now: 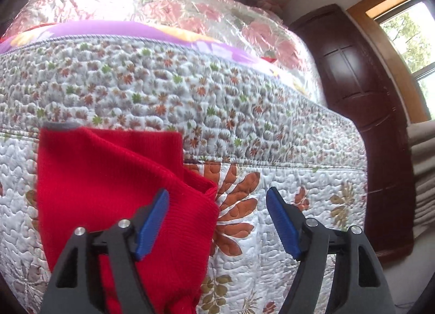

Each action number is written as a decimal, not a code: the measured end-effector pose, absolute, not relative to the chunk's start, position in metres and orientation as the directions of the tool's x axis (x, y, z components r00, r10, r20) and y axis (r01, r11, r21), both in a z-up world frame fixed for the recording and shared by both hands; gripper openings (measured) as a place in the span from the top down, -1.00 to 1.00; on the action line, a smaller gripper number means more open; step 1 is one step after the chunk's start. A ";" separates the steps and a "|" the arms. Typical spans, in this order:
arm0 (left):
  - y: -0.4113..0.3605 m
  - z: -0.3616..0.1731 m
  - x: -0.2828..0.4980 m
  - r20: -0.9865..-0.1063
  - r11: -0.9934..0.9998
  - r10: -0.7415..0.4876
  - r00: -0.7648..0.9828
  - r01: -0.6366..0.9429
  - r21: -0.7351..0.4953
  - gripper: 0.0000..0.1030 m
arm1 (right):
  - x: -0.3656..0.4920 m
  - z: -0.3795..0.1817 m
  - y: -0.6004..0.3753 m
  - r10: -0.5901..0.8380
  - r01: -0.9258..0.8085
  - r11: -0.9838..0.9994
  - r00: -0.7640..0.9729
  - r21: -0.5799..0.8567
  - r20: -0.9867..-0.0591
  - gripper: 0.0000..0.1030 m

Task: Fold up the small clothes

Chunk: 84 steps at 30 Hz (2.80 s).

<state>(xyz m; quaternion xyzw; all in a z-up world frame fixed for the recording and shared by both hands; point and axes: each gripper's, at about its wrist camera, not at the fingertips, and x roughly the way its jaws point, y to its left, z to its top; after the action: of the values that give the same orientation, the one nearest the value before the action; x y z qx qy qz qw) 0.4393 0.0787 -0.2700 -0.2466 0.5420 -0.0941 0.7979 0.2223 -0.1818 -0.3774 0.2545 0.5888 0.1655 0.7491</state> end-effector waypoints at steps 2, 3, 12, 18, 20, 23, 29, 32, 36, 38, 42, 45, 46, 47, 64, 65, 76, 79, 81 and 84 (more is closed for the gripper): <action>0.094 -0.261 0.428 -0.809 0.859 -0.441 0.388 -0.078 -0.506 -0.45 | 0.240 -0.374 -0.202 0.633 0.111 0.726 0.277 0.679 -0.723 0.40; 0.097 -0.260 0.419 -0.811 0.864 -0.449 0.375 -0.049 -0.501 -0.45 | 0.255 -0.375 -0.209 0.683 0.141 0.662 0.290 0.736 -0.670 0.35; 0.106 -0.299 0.337 -0.858 0.888 -0.455 0.239 0.052 -0.456 -0.45 | 0.392 -0.396 -0.191 0.794 0.115 0.544 0.250 0.831 -0.554 0.27; 0.092 -0.317 0.320 -0.876 0.899 -0.437 0.203 0.147 -0.414 -0.45 | 0.412 -0.402 -0.163 0.784 0.046 0.591 0.203 0.805 -0.587 0.37; 0.088 -0.321 0.319 -0.883 0.899 -0.429 0.190 0.185 -0.396 -0.45 | 0.412 -0.400 -0.156 0.759 0.011 0.629 0.206 0.778 -0.617 0.77; 0.085 -0.326 0.318 -0.885 0.893 -0.430 0.178 0.226 -0.388 -0.45 | 0.417 -0.382 -0.152 0.746 -0.054 0.645 0.258 0.762 -0.614 0.87; 0.080 -0.352 0.315 -0.903 0.892 -0.416 0.112 0.243 -0.381 -0.43 | 0.440 -0.396 -0.138 0.664 -0.085 0.740 0.252 0.668 -0.704 0.81; 0.082 -0.349 0.310 -0.900 0.889 -0.423 0.103 0.241 -0.390 -0.42 | 0.429 -0.393 -0.144 0.670 -0.080 0.731 0.270 0.677 -0.691 0.61; 0.092 -0.325 0.314 -0.854 0.856 -0.500 0.142 0.229 -0.463 -0.43 | 0.381 -0.369 -0.165 0.684 -0.056 0.712 0.284 0.700 -0.672 0.40; 0.100 -0.315 0.324 -0.823 0.835 -0.543 0.168 0.210 -0.508 -0.43 | 0.345 -0.365 -0.167 0.700 -0.063 0.702 0.244 0.709 -0.671 0.40; 0.115 -0.310 0.368 -0.748 0.774 -0.632 0.201 0.143 -0.616 -0.43 | 0.285 -0.360 -0.149 0.708 -0.110 0.704 0.179 0.701 -0.683 0.49; 0.110 -0.314 0.409 -0.661 0.683 -0.729 0.176 0.119 -0.721 -0.43 | 0.267 -0.362 -0.131 0.746 -0.151 0.665 0.153 0.731 -0.648 0.57; 0.106 -0.317 0.421 -0.639 0.658 -0.751 0.163 0.116 -0.744 -0.43 | 0.266 -0.366 -0.127 0.753 -0.154 0.659 0.147 0.737 -0.642 0.59; 0.100 -0.321 0.433 -0.636 0.653 -0.756 0.153 0.120 -0.748 -0.42 | 0.268 -0.372 -0.122 0.753 -0.149 0.658 0.143 0.738 -0.642 0.61; 0.101 -0.344 0.461 -0.655 0.668 -0.732 0.189 0.007 -0.744 -0.35 | 0.282 -0.389 -0.126 0.788 -0.068 0.612 0.132 0.788 -0.601 0.69; 0.104 -0.339 0.455 -0.648 0.662 -0.737 0.193 0.013 -0.749 -0.35 | 0.283 -0.398 -0.124 0.797 -0.048 0.600 0.118 0.798 -0.592 0.69; 0.210 -0.331 0.324 -0.668 0.660 -0.686 0.287 -0.141 -0.738 -0.48 | 0.302 -0.381 -0.141 0.832 -0.032 0.549 0.123 0.835 -0.542 0.66; 0.245 -0.349 0.295 -0.685 0.646 -0.668 0.293 -0.229 -0.728 -0.48 | 0.323 -0.408 -0.131 0.820 -0.002 0.571 0.045 0.821 -0.571 0.70; 0.259 -0.360 0.283 -0.695 0.646 -0.663 0.276 -0.257 -0.719 -0.48 | 0.328 -0.423 -0.135 0.787 -0.004 0.617 0.000 0.787 -0.617 0.96; 0.277 -0.379 0.274 -0.693 0.635 -0.681 0.237 -0.281 -0.720 -0.48 | 0.332 -0.405 -0.147 0.760 -0.060 0.648 -0.010 0.759 -0.649 0.76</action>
<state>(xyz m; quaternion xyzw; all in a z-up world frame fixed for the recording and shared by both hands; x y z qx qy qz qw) 0.2743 0.2772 -0.3790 -0.4009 0.5995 -0.1478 0.6767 0.3317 -0.1475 -0.4052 0.2753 0.6363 0.3166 0.6473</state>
